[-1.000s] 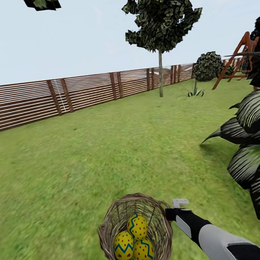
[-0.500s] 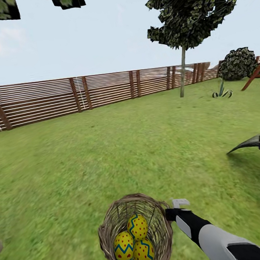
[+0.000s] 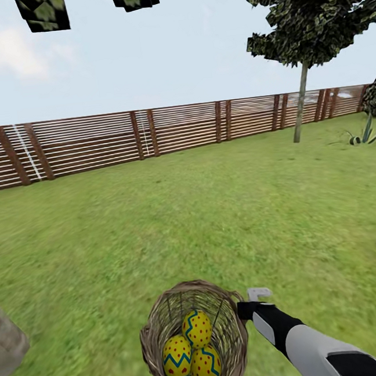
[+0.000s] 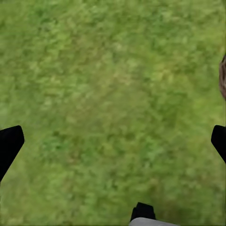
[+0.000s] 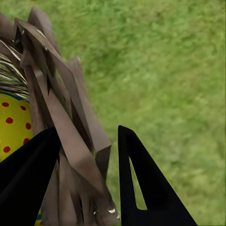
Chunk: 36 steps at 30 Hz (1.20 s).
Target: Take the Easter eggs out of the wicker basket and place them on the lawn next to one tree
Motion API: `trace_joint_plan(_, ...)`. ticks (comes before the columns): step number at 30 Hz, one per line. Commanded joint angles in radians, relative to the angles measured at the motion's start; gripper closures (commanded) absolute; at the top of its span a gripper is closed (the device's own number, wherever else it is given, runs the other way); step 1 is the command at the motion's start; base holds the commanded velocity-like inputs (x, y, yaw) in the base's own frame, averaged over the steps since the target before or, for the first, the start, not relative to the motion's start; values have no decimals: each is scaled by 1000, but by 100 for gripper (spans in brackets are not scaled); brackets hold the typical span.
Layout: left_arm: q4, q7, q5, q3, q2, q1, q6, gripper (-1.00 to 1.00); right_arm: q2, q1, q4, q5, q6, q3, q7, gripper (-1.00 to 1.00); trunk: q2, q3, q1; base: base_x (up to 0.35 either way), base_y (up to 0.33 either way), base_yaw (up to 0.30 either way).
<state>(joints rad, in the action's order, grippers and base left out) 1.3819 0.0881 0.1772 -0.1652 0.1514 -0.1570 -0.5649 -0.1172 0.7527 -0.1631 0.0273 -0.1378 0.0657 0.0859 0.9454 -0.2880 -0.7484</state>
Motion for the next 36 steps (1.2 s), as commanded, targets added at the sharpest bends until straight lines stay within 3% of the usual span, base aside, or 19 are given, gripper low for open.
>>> trace_joint_plan(1,1,9,10,1,0,0,-4,-100,-1,0,-3,6,-5,13,0,100,1,0,-1,333,0,278)
trace_joint_plan(15,-7,11,11,0,0,0,-4,-100,-1,0,-3,6,-5,13,0,100,1,2,-1,307,0,128)
trace_joint_plan(36,-10,12,15,1,0,0,-4,-100,-4,0,-2,6,-4,13,0,100,1,13,-1,12,37,271)
